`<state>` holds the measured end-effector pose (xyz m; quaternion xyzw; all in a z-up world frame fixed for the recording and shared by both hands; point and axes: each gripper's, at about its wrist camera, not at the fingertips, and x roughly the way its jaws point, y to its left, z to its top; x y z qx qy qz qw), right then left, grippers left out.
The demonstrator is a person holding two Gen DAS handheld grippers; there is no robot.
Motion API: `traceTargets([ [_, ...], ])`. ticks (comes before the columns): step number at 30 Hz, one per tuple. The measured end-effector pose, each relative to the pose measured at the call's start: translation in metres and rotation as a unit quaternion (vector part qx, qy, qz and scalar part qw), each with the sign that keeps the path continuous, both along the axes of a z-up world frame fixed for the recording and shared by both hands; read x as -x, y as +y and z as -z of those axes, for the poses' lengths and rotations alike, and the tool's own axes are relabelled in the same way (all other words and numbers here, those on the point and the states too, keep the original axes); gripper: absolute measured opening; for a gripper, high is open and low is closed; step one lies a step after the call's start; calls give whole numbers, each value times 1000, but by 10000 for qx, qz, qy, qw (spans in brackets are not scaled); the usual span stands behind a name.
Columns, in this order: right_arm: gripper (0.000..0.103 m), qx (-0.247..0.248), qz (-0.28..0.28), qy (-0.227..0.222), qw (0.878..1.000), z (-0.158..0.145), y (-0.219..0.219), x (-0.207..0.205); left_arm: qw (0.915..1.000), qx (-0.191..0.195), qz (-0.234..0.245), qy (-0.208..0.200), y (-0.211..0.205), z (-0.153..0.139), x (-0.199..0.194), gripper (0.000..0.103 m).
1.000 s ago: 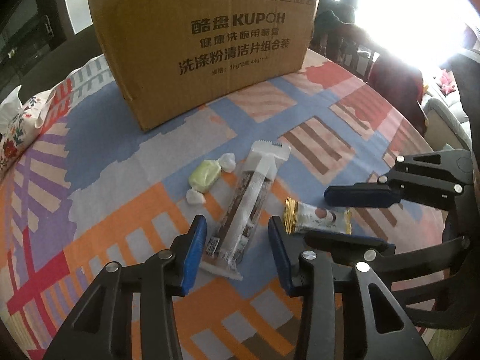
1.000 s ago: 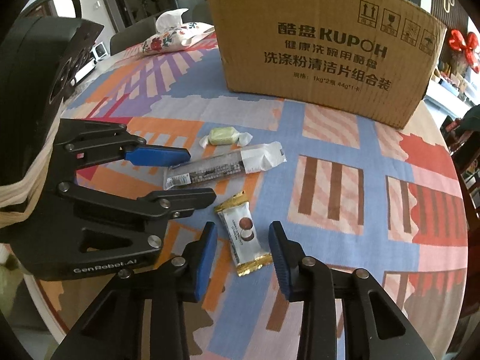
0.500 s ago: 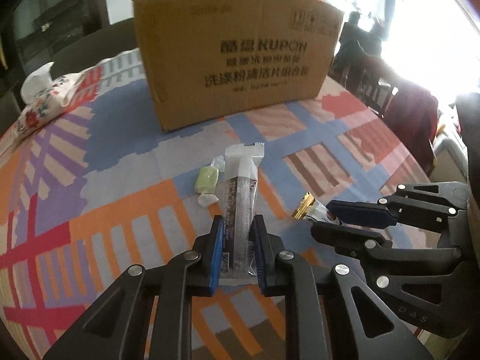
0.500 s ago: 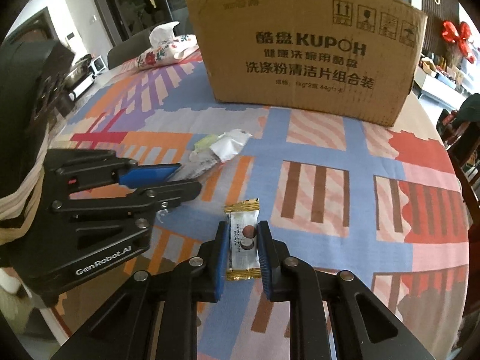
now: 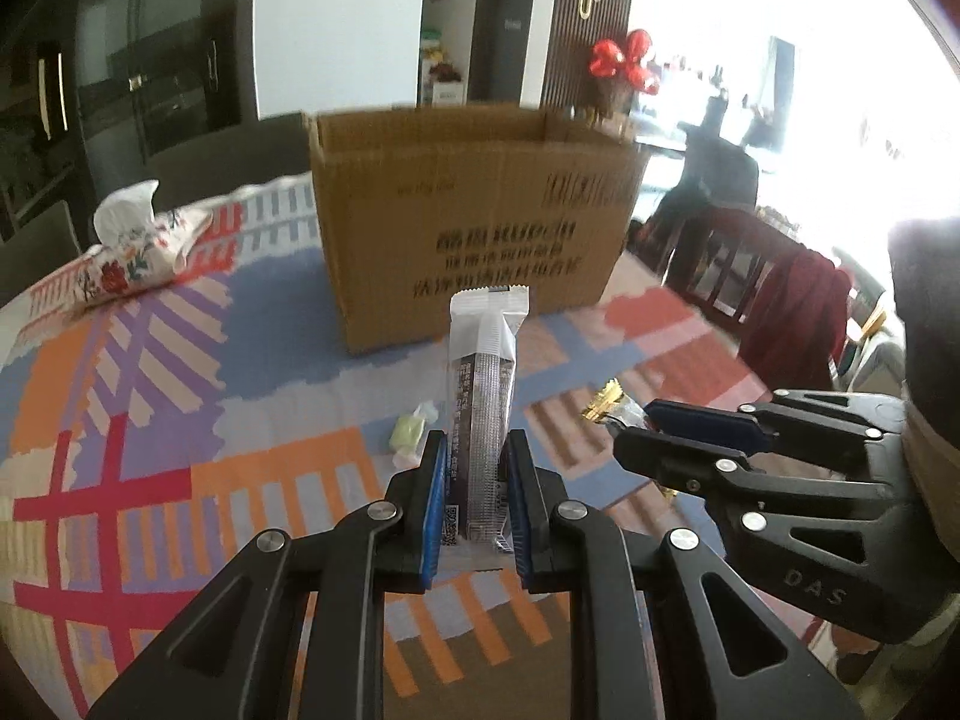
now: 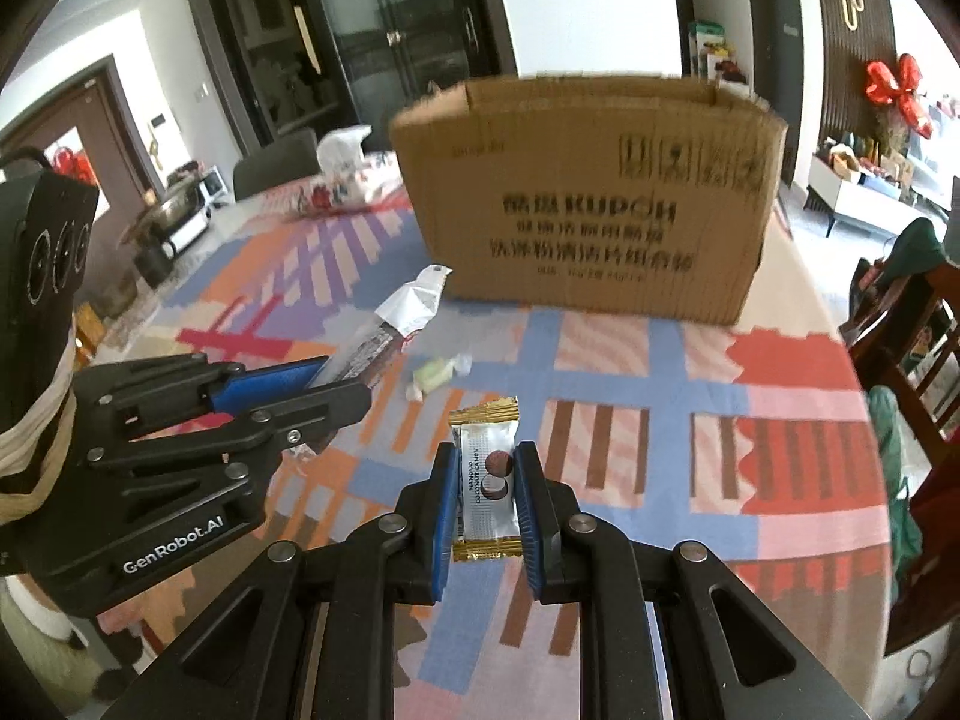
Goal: Organize snacks
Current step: 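Lower both snacks into the cardboard box and open both grippers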
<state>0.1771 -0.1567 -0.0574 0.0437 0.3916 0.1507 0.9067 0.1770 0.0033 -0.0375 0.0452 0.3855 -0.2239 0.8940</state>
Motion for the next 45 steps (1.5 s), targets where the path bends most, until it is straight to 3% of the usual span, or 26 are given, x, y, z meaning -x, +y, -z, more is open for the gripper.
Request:
traceTargets([
  [10, 20, -73, 146, -620, 9979, -44, -14, 5, 9983, 64, -140, -562, -8, -41, 7, 20],
  [23, 20, -181, 156, -1236, 9920, -100, -27, -20, 9950, 213, -284, -939, -16, -93, -17, 20],
  [45, 20, 154, 220, -1198, 9924, -155, -46, -102, 9975, -81, -448, -534, -38, -125, -105, 19],
])
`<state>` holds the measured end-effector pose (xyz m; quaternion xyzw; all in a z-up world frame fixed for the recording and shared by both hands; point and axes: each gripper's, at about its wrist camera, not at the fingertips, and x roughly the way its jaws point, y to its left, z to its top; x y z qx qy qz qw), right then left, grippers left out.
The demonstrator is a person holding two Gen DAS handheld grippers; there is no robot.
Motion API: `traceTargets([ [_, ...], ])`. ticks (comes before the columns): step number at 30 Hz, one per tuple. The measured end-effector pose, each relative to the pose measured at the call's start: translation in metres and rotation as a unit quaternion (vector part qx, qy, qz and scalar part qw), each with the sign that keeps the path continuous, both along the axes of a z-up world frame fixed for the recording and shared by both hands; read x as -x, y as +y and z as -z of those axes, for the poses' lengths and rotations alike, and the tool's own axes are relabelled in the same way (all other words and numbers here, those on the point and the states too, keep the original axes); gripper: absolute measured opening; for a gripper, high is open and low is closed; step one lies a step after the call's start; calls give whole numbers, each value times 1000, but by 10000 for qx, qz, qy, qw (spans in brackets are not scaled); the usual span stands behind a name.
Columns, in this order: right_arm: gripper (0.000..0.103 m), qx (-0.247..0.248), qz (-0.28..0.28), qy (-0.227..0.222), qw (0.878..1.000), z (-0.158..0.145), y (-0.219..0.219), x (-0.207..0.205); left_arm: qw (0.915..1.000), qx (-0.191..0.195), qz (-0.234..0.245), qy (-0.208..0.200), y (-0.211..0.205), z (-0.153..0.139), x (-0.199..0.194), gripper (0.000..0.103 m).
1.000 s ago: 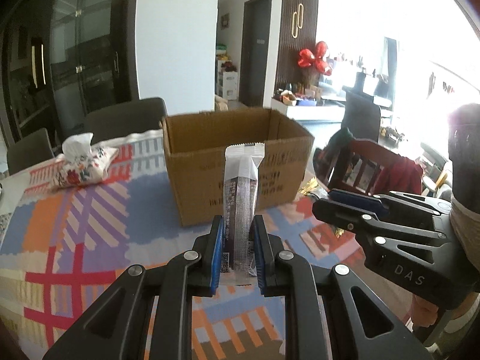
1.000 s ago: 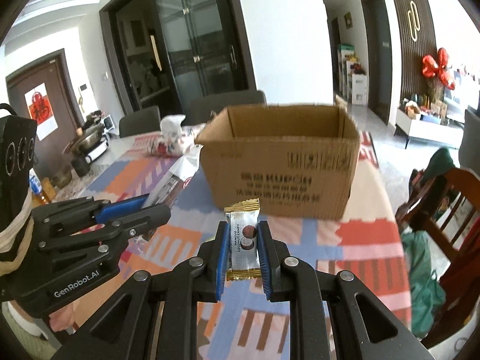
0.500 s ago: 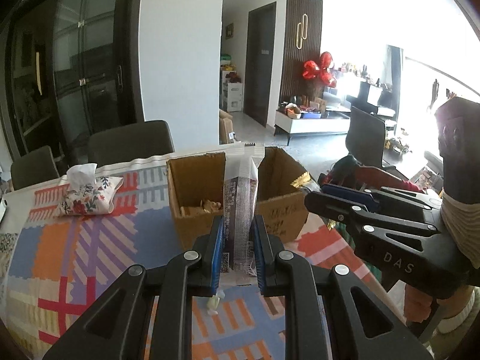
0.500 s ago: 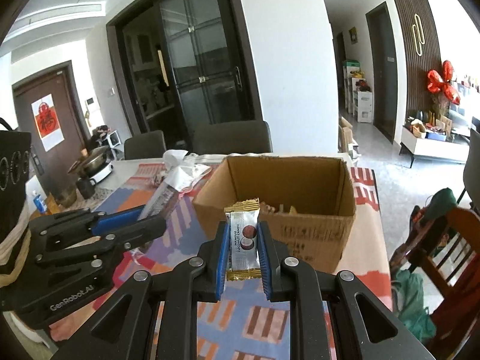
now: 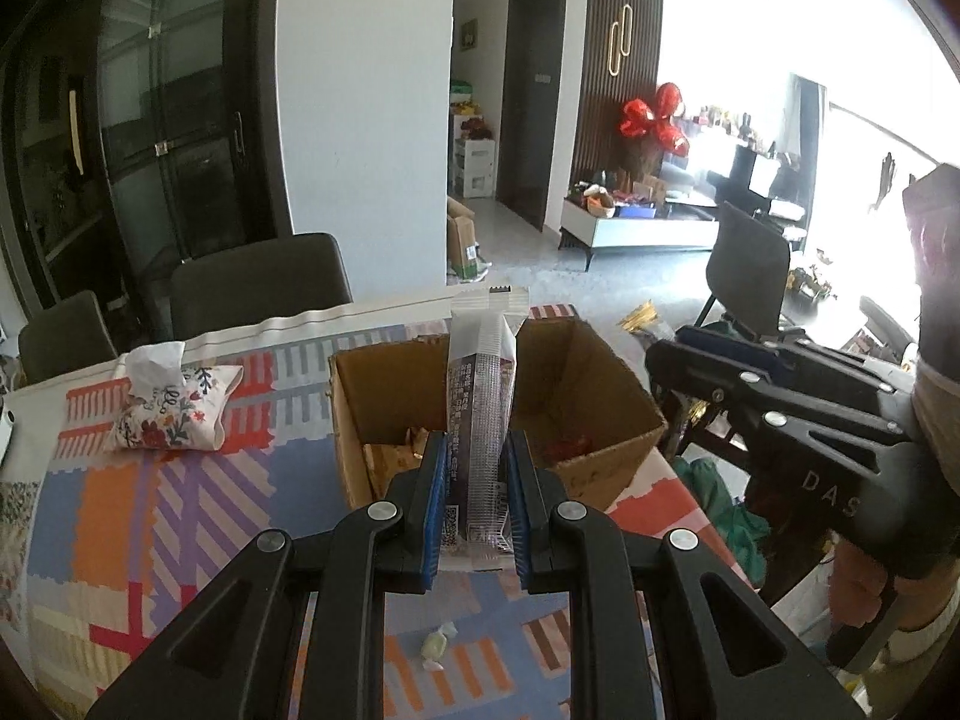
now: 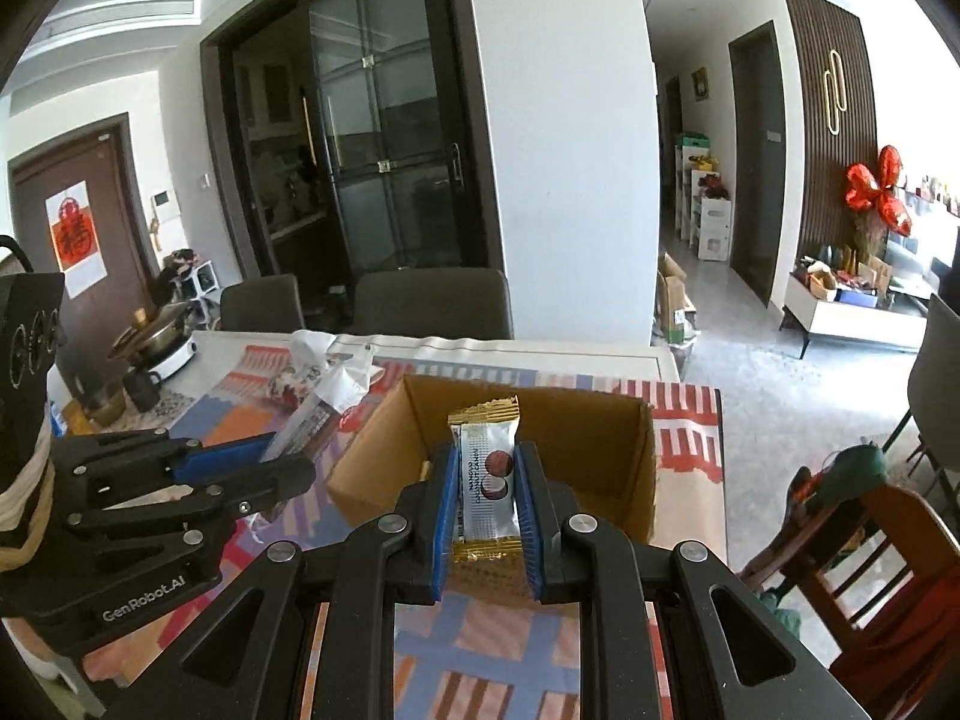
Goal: Organize snacks
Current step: 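Lower both snacks into the cardboard box and open both grippers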
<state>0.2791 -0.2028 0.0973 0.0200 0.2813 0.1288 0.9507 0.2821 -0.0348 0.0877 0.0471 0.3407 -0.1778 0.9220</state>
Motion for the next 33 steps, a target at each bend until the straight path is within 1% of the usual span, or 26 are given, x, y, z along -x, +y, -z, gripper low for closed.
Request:
traceTargets([
  [5, 20, 131, 47, 32, 9999, -2, -3, -15, 10000, -29, -43, 75, -4, 1, -15, 19],
  [11, 20, 137, 29, 197, 9997, 2, -7, -36, 9992, -34, -15, 410, -9, 11, -40, 19],
  [14, 20, 98, 22, 336, 9994, 7, -9, -48, 9984, -96, -27, 563, -13, 17, -52, 19],
  [18, 20, 169, 22, 518, 9985, 18, -8, -61, 9968, -155, -54, 788, -18, 25, -69, 19],
  [22, 20, 197, 72, 635, 9978, 26, -11, -70, 9959, -248, -125, 863, -22, 32, -79, 20],
  [24, 20, 205, 90, 670, 9975, 28, -12, -73, 9955, -280, -155, 887, -24, 34, -81, 20],
  [25, 20, 225, 106, 673, 9974, 29, -13, -75, 9957, -293, -194, 858, -24, 33, -81, 25],
  [26, 22, 251, 151, 681, 9972, 30, -13, -76, 9959, -321, -229, 817, -23, 33, -81, 32],
  [27, 24, 270, 185, 723, 9968, 31, -13, -77, 9961, -333, -254, 776, -23, 31, -79, 34],
  [28, 33, 268, 194, 747, 9967, 31, -12, -78, 9962, -344, -273, 756, -22, 31, -79, 36],
  [29, 39, 254, 207, 749, 9967, 31, -13, -77, 9964, -335, -292, 724, -21, 30, -76, 37],
  [33, 39, 259, 198, 714, 9969, 32, -12, -67, 9975, -281, -367, 528, -15, 24, -61, 40],
])
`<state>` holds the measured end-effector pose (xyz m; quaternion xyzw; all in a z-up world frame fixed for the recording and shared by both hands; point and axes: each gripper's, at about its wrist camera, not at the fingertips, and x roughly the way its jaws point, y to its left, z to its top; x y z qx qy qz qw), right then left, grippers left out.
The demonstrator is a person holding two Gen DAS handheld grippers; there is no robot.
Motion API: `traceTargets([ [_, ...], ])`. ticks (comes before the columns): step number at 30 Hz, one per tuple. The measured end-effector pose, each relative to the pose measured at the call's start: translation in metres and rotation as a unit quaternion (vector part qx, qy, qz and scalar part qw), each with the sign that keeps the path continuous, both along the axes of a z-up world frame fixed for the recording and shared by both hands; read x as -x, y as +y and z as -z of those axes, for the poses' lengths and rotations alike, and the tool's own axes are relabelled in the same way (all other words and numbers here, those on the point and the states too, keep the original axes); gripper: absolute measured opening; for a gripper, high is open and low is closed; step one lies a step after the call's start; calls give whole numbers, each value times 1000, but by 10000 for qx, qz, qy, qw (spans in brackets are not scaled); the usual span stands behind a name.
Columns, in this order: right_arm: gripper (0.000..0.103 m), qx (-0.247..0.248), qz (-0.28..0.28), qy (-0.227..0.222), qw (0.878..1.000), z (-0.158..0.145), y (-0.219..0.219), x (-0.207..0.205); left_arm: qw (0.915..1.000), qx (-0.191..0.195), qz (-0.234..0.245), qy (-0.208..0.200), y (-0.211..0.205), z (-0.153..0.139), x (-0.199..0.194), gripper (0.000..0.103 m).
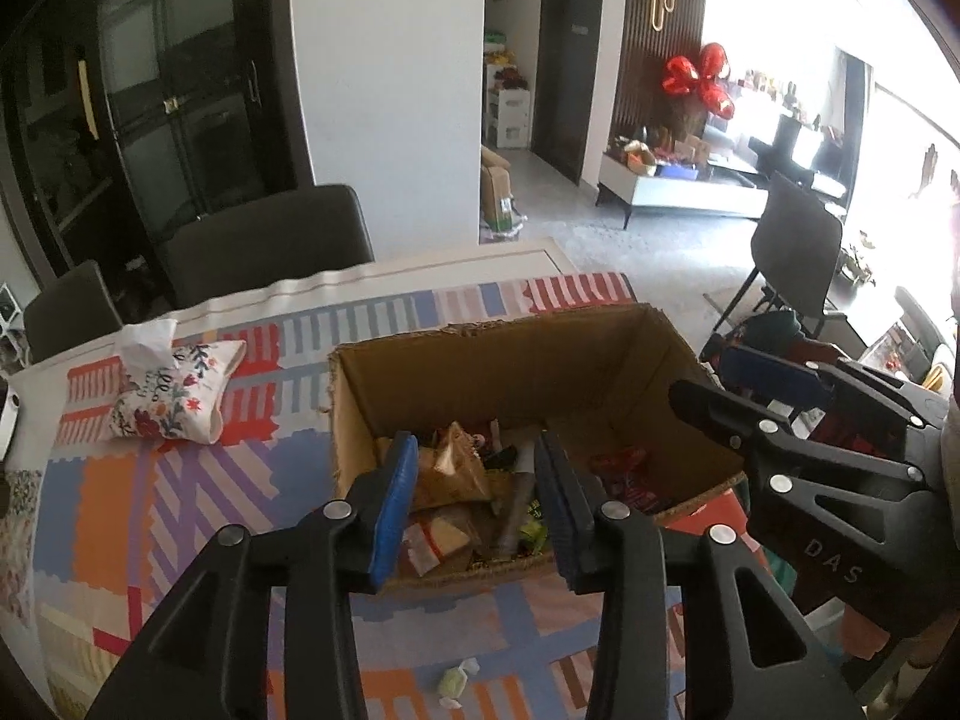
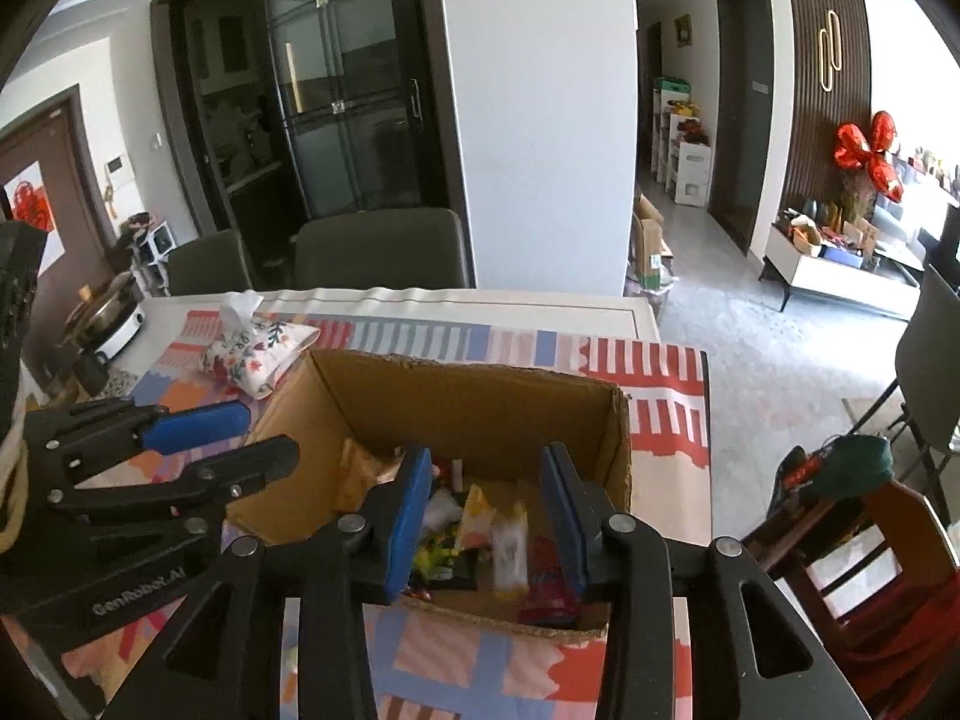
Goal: Organize snacks
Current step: 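Lower both snacks into the cardboard box and open both grippers, then move the left gripper down to the pale green candy and close on it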
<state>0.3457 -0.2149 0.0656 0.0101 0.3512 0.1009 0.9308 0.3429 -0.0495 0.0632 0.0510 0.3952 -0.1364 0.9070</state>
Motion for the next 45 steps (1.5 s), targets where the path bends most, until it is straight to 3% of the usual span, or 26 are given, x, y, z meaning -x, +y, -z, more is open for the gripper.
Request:
traceTargets([
  [3, 41, 17, 21, -87, 10000, -2, 2, 10, 9999, 12, -70, -95, 6, -2, 12, 43],
  [10, 55, 83, 109, -298, 9995, -5, 11, 43, 9995, 50, -102, -295, 21, -5, 41, 52],
  [20, 67, -174, 326, -315, 9988, 18, 22, 97, 9989, 9, 14, -459, 35, 12, 91, 60],
  [29, 69, -86, 532, -101, 9985, 48, 32, 120, 9997, -20, 47, -240, 49, 48, 108, 61],
  [45, 69, -16, 674, 382, 9970, 111, 47, 124, 9989, -30, 400, 246, 57, 121, 111, 60],
])
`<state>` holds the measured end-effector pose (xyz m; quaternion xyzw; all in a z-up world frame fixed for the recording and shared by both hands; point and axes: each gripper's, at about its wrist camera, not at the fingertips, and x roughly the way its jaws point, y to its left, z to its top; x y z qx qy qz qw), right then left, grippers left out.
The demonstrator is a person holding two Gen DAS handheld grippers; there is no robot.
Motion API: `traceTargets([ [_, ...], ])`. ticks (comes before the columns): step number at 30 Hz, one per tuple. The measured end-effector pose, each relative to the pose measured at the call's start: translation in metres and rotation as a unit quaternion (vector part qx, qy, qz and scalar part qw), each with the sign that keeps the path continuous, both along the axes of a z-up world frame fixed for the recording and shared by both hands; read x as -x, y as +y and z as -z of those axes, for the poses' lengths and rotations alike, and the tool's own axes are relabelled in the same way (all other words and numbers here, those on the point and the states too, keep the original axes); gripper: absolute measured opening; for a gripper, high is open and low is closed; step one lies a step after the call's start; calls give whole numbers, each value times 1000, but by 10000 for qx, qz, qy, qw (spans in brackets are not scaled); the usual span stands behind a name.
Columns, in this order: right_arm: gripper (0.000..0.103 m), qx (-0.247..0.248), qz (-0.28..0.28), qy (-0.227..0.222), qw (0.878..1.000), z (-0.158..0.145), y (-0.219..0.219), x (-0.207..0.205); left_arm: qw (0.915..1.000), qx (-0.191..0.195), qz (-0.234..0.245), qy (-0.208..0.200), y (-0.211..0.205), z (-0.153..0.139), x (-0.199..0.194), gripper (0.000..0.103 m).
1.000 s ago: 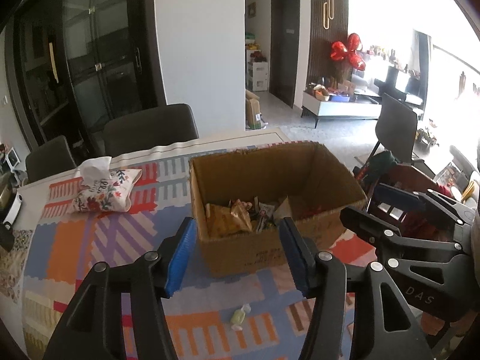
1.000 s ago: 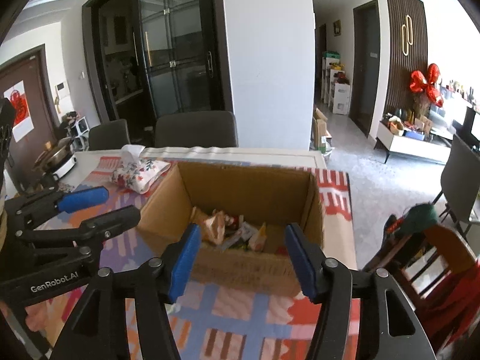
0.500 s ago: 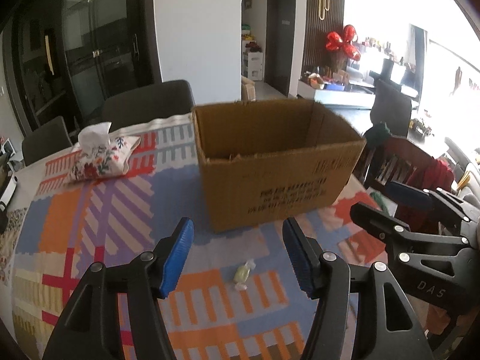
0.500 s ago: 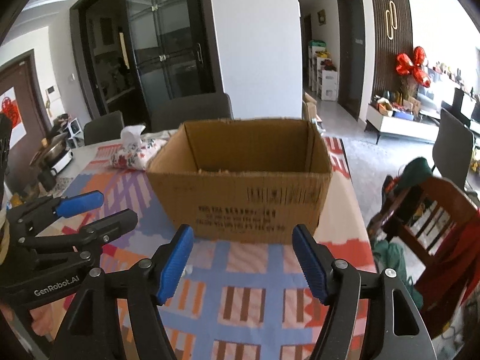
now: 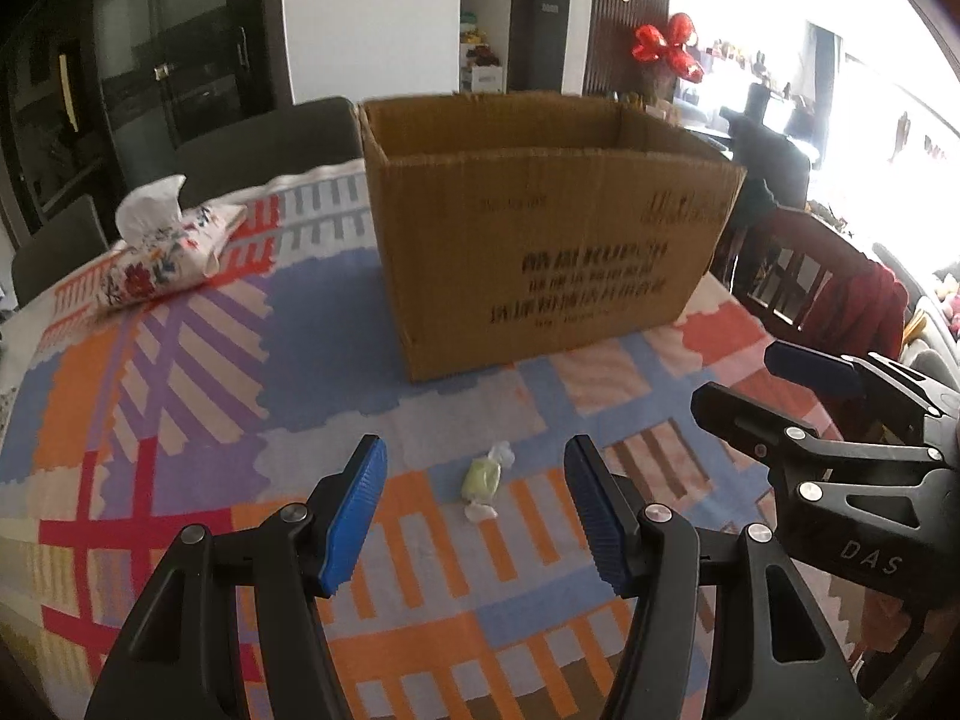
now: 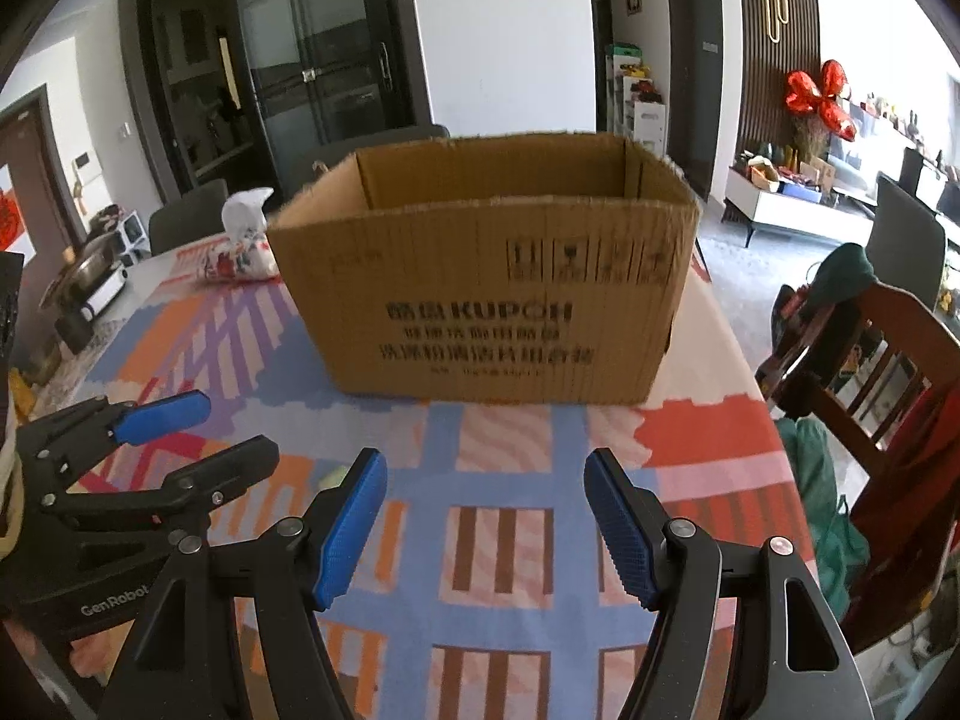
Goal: Organize snacks
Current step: 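Move the left gripper down to the pale green candy and close on it, then carry the green candy with the left gripper into the box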
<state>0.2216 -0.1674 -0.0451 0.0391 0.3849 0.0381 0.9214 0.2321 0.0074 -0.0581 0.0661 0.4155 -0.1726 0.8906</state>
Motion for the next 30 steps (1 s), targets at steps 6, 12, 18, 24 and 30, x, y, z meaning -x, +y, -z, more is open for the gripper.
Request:
traceTargets([
  [6, 69, -2, 121, 241, 9996, 22, -2, -3, 9996, -9, 53, 265, -2, 26, -9, 55],
  [12, 69, 5, 207, 403, 9990, 35, -2, -8, 9989, 10, 87, 457, -5, 48, -18, 48],
  [18, 69, 9, 254, 497, 9984, 44, -5, -14, 9982, -28, 62, 597, -9, 62, -26, 37],
  [24, 69, 6, 260, 542, 9982, 48, -3, -19, 9974, -35, 42, 720, -11, 71, -32, 28],
  [30, 69, 53, 254, 570, 9980, 50, -1, -20, 9975, 61, -45, 708, -9, 69, -33, 21],
])
